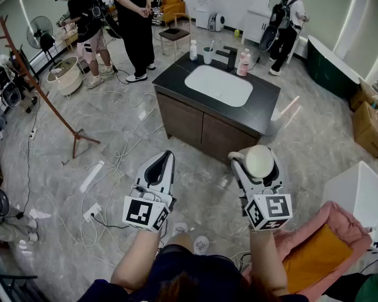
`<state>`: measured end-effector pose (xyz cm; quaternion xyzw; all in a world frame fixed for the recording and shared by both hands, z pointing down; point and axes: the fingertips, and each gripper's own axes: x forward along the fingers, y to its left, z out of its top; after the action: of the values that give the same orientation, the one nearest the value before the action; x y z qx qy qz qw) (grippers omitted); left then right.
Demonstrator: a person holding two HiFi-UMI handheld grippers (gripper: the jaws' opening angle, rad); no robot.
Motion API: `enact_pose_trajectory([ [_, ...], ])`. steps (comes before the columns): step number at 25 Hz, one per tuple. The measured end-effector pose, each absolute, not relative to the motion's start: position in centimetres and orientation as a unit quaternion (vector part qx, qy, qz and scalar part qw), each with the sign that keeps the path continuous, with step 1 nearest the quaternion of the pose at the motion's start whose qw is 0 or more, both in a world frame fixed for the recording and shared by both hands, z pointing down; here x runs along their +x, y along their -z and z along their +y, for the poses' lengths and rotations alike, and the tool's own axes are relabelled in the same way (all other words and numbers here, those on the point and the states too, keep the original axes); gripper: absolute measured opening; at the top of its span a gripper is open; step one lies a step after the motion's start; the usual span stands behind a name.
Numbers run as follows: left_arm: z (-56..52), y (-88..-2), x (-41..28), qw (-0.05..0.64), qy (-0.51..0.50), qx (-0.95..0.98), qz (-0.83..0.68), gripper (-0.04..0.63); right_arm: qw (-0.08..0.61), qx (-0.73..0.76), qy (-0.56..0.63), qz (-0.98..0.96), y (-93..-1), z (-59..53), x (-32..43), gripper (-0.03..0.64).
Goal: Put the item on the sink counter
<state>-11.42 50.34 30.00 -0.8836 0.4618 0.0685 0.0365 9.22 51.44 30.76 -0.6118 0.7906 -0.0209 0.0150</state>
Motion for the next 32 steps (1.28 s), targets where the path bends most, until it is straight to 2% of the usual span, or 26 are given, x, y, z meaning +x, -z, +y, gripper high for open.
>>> enact_pose_trajectory([
  [19, 50.3, -31.2, -11.6, 0.031, -0.057, -0.871, 0.486, 0.023, 0.016, -0.588, 0.021, 0.808, -30.6, 51.8, 9.4, 0.448],
  [32, 40.4, -31.6, -11.8, 0.030, -0.058, -0.871, 0.487, 0.023, 0.019, -0.584, 0.032, 0.811, -31.1, 42.0, 8.9, 0.448],
])
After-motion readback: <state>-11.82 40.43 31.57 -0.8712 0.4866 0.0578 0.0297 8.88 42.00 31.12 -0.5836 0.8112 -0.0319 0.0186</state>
